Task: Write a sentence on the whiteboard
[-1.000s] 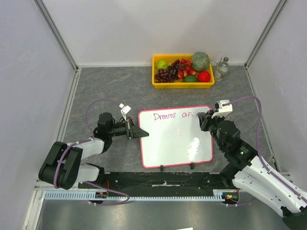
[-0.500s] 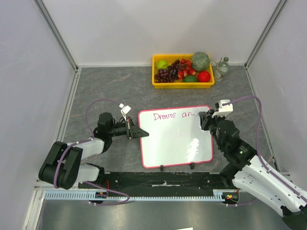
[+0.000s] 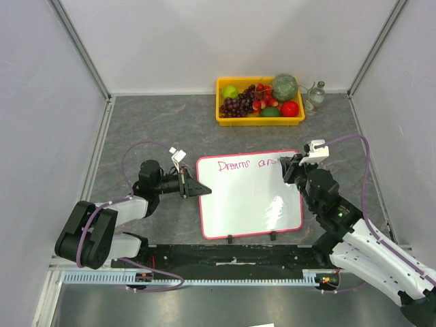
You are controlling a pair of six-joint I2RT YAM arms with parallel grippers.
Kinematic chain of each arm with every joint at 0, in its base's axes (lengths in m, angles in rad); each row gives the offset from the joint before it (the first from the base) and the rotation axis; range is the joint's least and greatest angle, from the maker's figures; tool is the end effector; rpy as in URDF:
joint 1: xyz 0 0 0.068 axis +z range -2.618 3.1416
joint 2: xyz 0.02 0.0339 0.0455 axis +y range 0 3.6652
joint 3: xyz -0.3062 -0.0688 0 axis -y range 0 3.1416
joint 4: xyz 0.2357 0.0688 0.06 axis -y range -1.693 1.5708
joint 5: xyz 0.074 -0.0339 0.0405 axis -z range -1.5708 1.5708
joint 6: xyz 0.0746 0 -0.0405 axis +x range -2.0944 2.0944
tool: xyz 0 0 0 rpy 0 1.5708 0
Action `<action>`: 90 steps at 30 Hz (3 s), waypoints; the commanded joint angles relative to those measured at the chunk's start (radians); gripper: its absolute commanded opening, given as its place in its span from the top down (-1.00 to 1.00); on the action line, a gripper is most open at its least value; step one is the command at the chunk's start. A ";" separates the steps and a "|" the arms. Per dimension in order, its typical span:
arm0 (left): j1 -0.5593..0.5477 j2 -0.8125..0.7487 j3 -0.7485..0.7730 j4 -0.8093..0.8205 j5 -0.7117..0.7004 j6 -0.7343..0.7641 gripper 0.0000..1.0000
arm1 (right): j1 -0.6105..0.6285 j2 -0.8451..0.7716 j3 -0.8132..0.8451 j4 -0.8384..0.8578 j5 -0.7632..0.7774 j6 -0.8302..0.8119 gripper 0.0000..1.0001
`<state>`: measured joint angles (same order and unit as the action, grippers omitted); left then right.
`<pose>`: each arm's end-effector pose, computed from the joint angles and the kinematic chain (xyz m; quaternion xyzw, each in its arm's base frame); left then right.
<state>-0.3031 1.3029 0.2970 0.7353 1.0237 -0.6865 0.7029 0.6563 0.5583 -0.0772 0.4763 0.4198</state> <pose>0.1953 -0.1278 0.2117 0.1588 0.7378 -0.5937 0.2793 0.1411 0.0747 0.3125 0.0450 0.7586 0.1794 0.6248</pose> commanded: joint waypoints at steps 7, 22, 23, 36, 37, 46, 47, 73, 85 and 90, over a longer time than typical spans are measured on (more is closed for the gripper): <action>-0.002 0.021 -0.021 -0.062 -0.079 0.153 0.96 | -0.002 -0.014 0.005 -0.042 -0.054 0.027 1.00; -0.004 0.019 -0.021 -0.062 -0.079 0.151 0.96 | -0.002 -0.060 -0.020 -0.108 -0.025 0.024 1.00; -0.004 0.019 -0.022 -0.062 -0.080 0.153 0.96 | -0.002 -0.063 -0.021 -0.110 -0.019 0.024 1.00; -0.004 0.018 -0.022 -0.060 -0.080 0.153 0.96 | -0.002 -0.096 0.018 -0.101 0.004 0.008 1.00; -0.004 0.015 -0.022 -0.062 -0.082 0.153 0.96 | -0.002 -0.113 0.025 -0.101 -0.007 0.008 1.00; -0.002 0.015 -0.022 -0.062 -0.085 0.151 0.96 | -0.002 -0.159 0.055 -0.101 -0.125 -0.004 1.00; -0.002 0.015 -0.024 -0.062 -0.085 0.153 0.96 | -0.003 -0.153 0.054 -0.098 -0.133 -0.007 1.00; -0.005 0.016 -0.021 -0.060 -0.082 0.148 0.96 | 0.446 0.226 0.164 0.160 0.053 -0.013 1.00; -0.004 0.006 -0.024 -0.066 -0.086 0.151 0.96 | 0.595 0.333 0.160 0.273 0.173 -0.027 1.00; -0.002 0.010 -0.024 -0.065 -0.085 0.151 0.96 | 0.638 0.345 0.149 0.300 0.271 -0.055 1.00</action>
<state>-0.3031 1.2995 0.2970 0.7353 1.0252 -0.6857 1.3113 0.9985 0.6949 0.1429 0.6315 0.3912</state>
